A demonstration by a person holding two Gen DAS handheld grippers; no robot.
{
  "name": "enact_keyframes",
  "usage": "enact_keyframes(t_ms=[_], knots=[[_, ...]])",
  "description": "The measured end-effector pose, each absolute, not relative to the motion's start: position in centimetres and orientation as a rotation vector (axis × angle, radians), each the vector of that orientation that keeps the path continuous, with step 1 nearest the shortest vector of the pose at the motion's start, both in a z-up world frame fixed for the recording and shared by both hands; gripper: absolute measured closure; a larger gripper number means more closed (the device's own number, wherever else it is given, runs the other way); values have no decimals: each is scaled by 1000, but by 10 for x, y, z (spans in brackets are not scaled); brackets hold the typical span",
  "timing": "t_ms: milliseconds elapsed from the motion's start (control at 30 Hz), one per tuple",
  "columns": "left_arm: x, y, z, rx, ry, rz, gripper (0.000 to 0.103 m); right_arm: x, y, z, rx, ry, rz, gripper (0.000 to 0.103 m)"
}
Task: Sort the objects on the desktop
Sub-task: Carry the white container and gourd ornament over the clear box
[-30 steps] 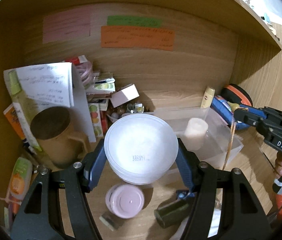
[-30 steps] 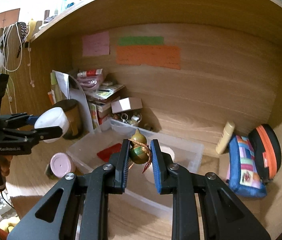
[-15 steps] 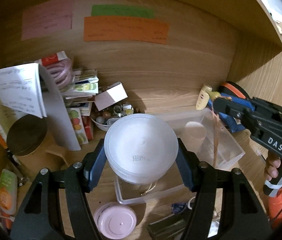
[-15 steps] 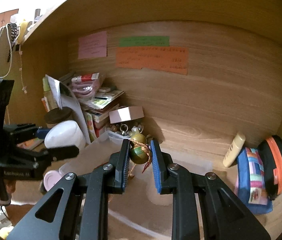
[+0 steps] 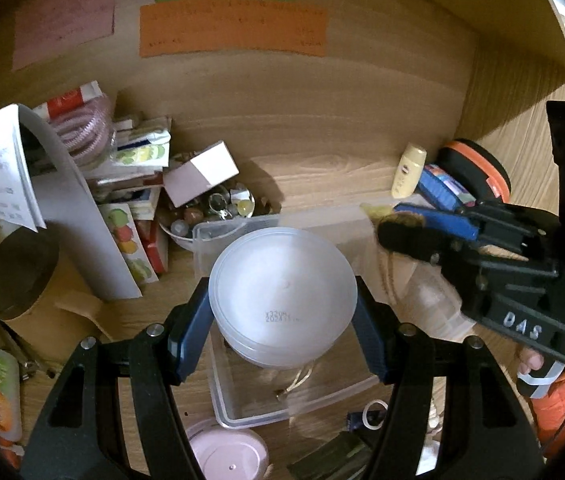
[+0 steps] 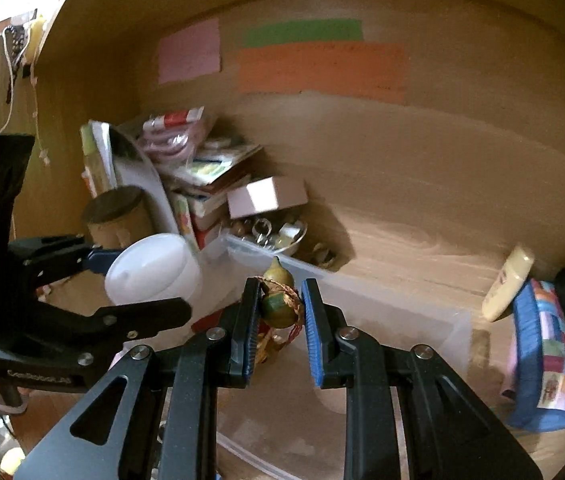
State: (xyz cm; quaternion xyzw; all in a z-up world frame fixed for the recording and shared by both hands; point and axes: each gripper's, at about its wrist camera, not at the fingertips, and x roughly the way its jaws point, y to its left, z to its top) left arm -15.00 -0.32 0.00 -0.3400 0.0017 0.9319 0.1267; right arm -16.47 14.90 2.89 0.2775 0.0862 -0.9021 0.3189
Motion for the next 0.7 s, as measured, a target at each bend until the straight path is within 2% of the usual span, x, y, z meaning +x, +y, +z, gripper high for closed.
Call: enact_keyframes(t_ms=[700], knots=[[-170, 15, -29, -1151, 137, 2636, 38, -184, 138, -35, 990, 335, -2177, 84]])
